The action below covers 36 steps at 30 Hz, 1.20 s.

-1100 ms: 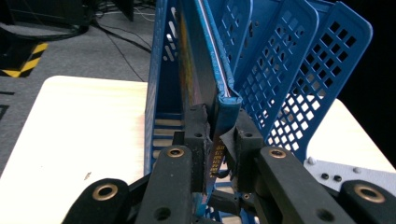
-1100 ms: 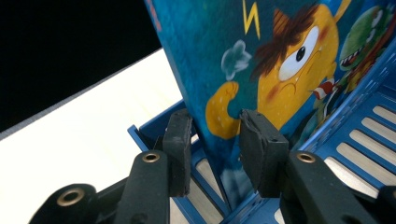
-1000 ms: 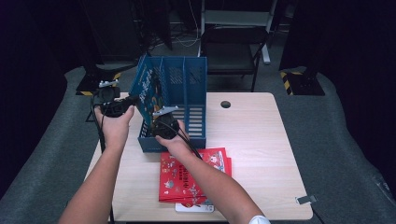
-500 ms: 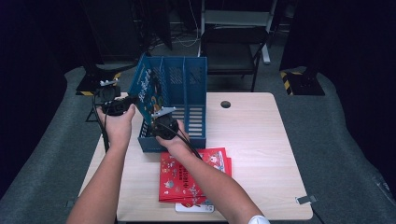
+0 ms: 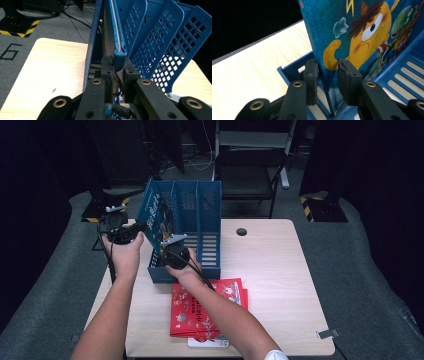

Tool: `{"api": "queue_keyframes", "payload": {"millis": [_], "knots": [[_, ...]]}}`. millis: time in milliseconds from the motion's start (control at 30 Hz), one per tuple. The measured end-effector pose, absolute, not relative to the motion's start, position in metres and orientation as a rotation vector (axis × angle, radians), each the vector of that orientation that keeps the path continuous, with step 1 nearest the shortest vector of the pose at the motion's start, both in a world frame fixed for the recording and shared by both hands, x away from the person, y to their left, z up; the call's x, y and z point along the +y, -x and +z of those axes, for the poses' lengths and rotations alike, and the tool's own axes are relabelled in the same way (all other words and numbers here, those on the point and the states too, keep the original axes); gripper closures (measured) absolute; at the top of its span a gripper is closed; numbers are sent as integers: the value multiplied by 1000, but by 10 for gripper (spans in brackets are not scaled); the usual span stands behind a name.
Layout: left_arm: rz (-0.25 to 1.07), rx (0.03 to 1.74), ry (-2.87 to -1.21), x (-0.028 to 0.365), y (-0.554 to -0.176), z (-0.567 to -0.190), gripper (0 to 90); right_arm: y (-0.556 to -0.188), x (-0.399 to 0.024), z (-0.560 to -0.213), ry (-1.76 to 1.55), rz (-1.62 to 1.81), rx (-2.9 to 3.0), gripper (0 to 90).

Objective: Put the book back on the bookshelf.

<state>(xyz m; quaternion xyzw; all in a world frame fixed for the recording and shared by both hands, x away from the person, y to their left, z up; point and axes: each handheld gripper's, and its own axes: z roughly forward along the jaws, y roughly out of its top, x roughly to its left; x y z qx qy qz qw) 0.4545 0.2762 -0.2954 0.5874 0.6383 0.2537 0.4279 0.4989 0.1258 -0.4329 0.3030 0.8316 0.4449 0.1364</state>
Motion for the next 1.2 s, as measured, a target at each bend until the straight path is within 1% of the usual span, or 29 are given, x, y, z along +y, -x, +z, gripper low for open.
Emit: {"api": "queue_keyframes", "payload": {"millis": [33, 100, 333, 833, 1200], "knots": [[643, 1591, -1449, 276, -454, -295, 832, -498, 127, -433, -882, 1296, 2408, 694], [647, 1589, -1481, 275, -453, -293, 832, -498, 128, -431, -874, 1290, 2402, 695], [682, 1584, -1497, 275, -450, -286, 831, -500, 133, -426, -897, 1337, 2417, 701], [740, 1592, -1519, 274, -450, -286, 831, -508, 144, -424, -883, 1322, 2481, 701], [738, 1599, -1505, 280, -447, -287, 826, -508, 155, -424, -901, 1341, 2476, 701]]}}
